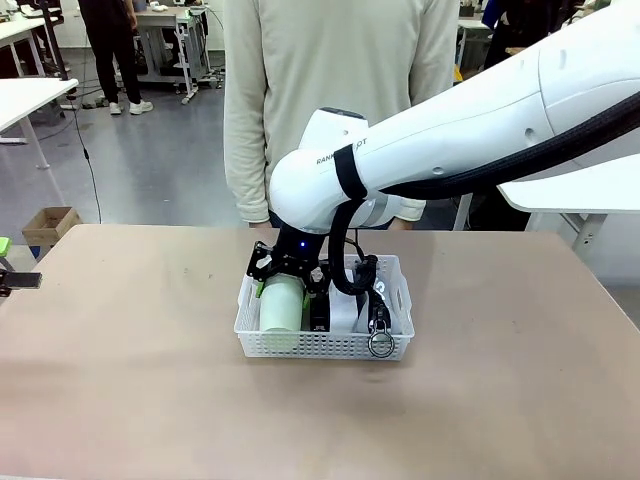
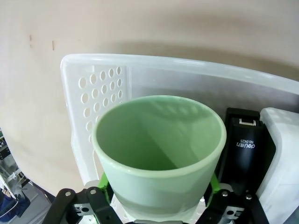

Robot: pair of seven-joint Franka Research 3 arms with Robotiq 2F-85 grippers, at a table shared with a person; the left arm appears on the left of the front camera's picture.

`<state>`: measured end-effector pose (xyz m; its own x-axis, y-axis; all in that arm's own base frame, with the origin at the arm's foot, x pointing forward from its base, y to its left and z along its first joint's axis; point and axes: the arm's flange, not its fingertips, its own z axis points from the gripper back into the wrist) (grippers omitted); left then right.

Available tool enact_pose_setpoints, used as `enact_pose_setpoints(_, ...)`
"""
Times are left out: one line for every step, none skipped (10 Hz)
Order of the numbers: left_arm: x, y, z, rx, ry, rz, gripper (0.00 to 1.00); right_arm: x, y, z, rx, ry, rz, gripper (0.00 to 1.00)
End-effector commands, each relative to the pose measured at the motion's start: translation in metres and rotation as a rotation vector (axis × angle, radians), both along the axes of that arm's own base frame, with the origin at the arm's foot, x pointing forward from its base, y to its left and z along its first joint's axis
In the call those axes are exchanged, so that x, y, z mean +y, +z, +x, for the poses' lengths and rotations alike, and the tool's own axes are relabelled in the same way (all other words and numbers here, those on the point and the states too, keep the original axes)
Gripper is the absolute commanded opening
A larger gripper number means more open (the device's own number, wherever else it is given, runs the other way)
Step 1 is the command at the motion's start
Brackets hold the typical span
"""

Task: Efficiently arrange items inside the basket to fit them all.
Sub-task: Pick up the Reusable plastic cup and place it inside the Organizing basket.

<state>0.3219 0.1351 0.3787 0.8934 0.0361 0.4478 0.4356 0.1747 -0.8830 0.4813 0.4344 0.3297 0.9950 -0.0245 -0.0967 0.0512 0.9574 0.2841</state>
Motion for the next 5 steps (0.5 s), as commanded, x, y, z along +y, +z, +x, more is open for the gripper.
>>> enact_pose_setpoints(0.001, 0.000, -0.003, -0.006, -0.008, 0.010, 1.00, 0.005, 0.005, 0.002, 0.000, -0.026, -0.037, 1.00)
enact_pose_setpoints(0.001, 0.000, -0.003, -0.006, -0.008, 0.010, 1.00, 0.005, 0.006, 0.002, -0.005, -0.027, -0.035, 1.00)
enact_pose_setpoints(0.001, 0.000, -0.003, -0.006, -0.008, 0.010, 1.00, 0.003, 0.009, 0.002, -0.016, -0.032, -0.029, 1.00)
enact_pose_setpoints(0.001, 0.000, -0.003, -0.006, -0.008, 0.010, 1.00, 0.001, 0.014, 0.002, -0.026, -0.035, -0.014, 1.00)
enact_pose_setpoints(0.001, 0.000, -0.003, -0.006, -0.008, 0.010, 1.00, -0.005, 0.022, 0.001, -0.034, -0.037, -0.002, 1.00)
